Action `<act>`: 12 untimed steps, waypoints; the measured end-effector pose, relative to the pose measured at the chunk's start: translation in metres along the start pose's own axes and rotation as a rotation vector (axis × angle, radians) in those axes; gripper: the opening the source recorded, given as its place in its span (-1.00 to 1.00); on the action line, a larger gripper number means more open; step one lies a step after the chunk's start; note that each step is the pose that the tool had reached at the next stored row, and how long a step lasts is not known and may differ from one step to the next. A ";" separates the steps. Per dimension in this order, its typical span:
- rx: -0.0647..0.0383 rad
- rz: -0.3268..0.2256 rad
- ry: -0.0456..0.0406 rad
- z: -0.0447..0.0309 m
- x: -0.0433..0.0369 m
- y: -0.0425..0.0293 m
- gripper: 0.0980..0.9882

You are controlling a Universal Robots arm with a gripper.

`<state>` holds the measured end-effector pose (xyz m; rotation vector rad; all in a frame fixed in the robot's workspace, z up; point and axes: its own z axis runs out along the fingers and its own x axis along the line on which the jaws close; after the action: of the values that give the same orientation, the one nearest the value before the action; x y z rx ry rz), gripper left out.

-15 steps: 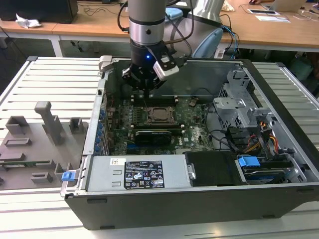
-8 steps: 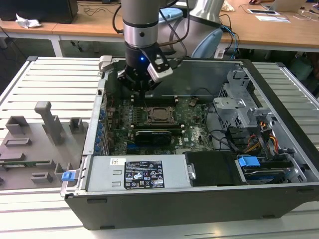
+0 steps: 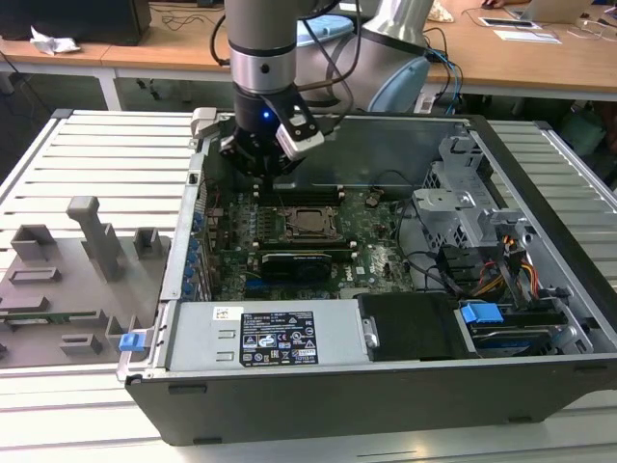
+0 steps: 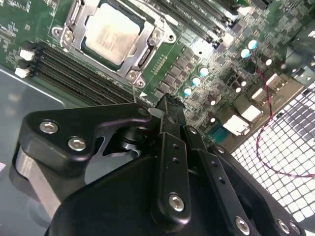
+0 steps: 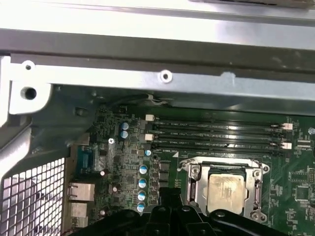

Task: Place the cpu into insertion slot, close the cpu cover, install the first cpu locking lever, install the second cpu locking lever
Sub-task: 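Install the first cpu locking lever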

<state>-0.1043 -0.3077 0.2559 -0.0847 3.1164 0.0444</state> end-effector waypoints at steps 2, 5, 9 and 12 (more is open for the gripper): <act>-0.001 0.000 0.0000 0.0006 0.0010 0.0029 -0.98; -0.002 0.000 -0.0001 0.0012 0.0021 0.0077 -0.98; -0.006 -0.001 -0.0003 0.0016 0.0034 0.0152 -0.98; -0.006 -0.001 -0.0003 0.0017 0.0031 0.0198 -0.98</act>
<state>-0.1084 -0.2881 0.2547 -0.0867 3.1160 0.0538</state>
